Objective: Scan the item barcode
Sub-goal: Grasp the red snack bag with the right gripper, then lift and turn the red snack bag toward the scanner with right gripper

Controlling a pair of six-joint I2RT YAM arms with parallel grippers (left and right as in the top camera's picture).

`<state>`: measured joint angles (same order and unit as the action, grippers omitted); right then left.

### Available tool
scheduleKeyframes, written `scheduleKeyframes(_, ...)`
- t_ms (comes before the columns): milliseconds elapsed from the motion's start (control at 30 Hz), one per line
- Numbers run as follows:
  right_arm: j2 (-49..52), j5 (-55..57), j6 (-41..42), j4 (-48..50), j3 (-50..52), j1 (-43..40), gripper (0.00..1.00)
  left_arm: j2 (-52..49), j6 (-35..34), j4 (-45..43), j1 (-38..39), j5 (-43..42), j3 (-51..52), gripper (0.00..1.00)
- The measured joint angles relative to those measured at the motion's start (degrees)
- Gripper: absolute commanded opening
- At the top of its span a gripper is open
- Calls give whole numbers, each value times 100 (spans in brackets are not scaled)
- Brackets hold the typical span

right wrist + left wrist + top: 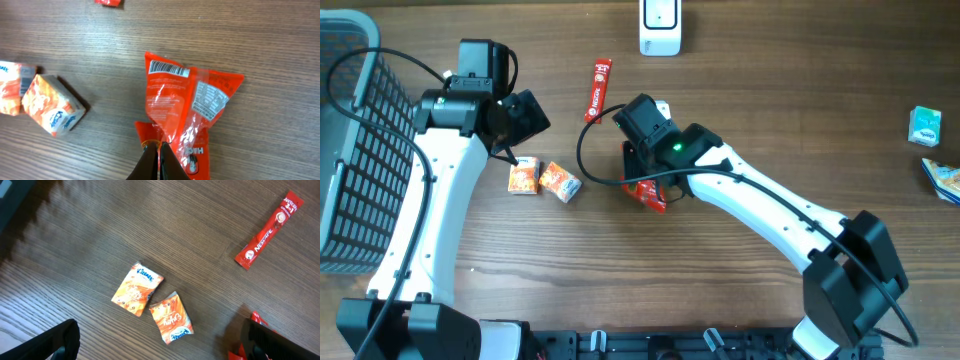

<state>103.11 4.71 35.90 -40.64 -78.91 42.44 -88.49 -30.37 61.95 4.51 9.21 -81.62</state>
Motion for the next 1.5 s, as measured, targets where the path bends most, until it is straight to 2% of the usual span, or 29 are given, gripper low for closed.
scheduleKeyframes(300,1231,-199,28,17,-85,-50,4,0,0,81,0,0,0,100)
scheduleKeyframes(667,1193,-485,7,-1161,-409,-264,6,0,0,90,0,0,0,100)
scheduleKeyframes(733,1132,-485,-68,-1285,-575,-264,18,0,0,87,0,0,0,100)
scheduleKeyframes(767,1075,-487,-103,-1305,-658,-264,34,0,0,87,0,0,0,100)
scheduleKeyframes(800,953,-485,-199,-1318,-774,-264,54,0,0,87,0,0,0,100)
scheduleKeyframes(833,852,-485,-271,-1320,-833,-269,64,0,0,87,0,0,0,100)
scheduleKeyframes(867,706,-487,-313,-1357,-898,-278,68,0,0,87,0,0,0,100)
scheduleKeyframes(933,520,-487,-341,-1480,-970,-297,59,0,0,87,0,-2,0,100)
scheduleKeyframes(967,437,-487,-339,-1585,-986,-319,45,0,0,87,0,0,0,100)
scheduleKeyframes(1000,396,-487,-306,-1661,-986,-341,24,0,0,87,0,0,0,100)
scheduleKeyframes(1067,391,-509,-297,-1685,-911,-376,14,0,0,87,0,0,0,100)
scheduleKeyframes(1200,391,-719,-127,-1539,-293,-387,9,0,0,90,0,0,0,100)
scheduleKeyframes(1500,393,-1001,389,-586,800,-387,11,0,0,90,0,0,0,100)
